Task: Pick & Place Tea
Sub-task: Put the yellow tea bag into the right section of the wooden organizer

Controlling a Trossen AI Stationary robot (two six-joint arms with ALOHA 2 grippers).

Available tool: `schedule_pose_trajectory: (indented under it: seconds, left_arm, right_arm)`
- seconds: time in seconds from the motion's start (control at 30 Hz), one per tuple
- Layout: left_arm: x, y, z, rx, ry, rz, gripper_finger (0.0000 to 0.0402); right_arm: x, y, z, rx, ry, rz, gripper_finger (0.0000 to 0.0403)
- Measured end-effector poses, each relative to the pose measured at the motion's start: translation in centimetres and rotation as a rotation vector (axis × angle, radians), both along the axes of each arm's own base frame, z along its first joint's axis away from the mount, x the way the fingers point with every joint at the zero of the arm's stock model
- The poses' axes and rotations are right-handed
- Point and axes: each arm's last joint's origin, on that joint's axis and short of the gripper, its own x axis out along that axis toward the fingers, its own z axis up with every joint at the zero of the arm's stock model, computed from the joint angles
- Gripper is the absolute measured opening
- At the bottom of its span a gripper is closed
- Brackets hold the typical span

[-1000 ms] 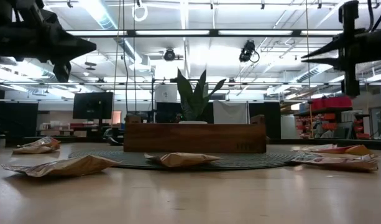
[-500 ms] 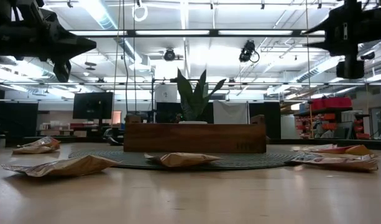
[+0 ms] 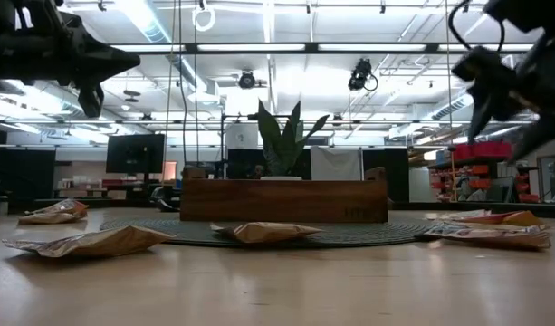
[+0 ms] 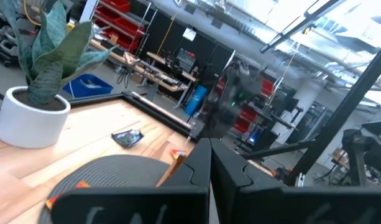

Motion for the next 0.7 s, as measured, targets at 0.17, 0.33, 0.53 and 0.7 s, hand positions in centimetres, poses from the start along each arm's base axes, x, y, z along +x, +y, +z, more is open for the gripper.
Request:
schedule_pose_trajectory:
  seconds: [0.17,0.33,0.53,0.7]
  left_arm:
    - [0.0,0.0,0.2,0.001,-0.019,0.0,0.0003]
    - [0.0,0.0,0.2,0.002,-0.018,0.0,0.0003]
    - [0.0,0.0,0.2,0.002,-0.018,0.0,0.0003]
    - [0.0,0.0,0.2,0.002,-0.018,0.001,0.0003]
  right_arm:
    - [-0.4,-0.2,-2.1,-0.004,0.071,-0.116,0.0266]
    - [-1.1,-0.6,-4.4,-0.014,0.091,-0.255,0.0259]
    - [-0.8,-0.7,-6.6,0.031,-0.052,-0.374,0.0246]
    - [-1.1,-0.7,-7.0,0.04,-0.035,-0.397,0.0229]
